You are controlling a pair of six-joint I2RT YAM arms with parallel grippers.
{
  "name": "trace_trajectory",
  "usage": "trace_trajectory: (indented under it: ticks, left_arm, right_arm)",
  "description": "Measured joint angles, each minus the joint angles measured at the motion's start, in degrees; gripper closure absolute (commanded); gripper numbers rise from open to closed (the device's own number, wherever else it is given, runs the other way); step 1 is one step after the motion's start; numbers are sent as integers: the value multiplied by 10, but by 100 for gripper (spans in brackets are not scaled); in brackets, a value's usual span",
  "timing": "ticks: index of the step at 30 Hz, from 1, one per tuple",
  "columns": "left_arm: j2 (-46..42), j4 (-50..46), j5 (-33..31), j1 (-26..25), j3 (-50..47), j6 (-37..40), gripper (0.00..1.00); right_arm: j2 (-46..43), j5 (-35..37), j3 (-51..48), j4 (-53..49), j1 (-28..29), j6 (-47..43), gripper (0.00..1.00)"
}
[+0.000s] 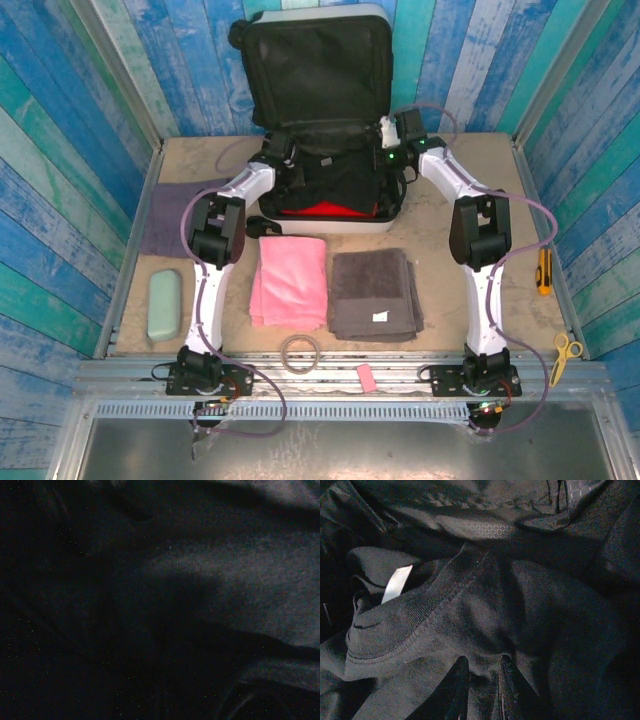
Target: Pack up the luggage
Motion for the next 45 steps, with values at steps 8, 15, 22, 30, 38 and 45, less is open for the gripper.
trace_trajectory:
  ticks: [8, 15, 22, 30, 38, 45]
  left_arm:
    - [-73, 116, -29, -6, -128, 24, 53]
    - [-238, 147, -63, -13, -236, 52, 37]
    - [-422, 197, -56, -12, -287, 59, 33]
    - [-541, 225, -48, -13, -449, 41, 29]
    - [-614, 185, -45, -16, -579, 4, 25]
    - [-689, 181, -10, -50, -628, -40, 22]
  right_arm:
    - [-14, -11, -8, -2, -11, 3, 79]
    - [-80, -7, -34, 3, -40, 22, 82]
    - [-98, 7, -20, 10, -44, 28, 88]
    - [-25, 101, 37, -34, 9, -4, 90]
    - [86, 169, 108, -90, 42, -15, 88]
    - [109, 169, 169, -134, 43, -17, 69]
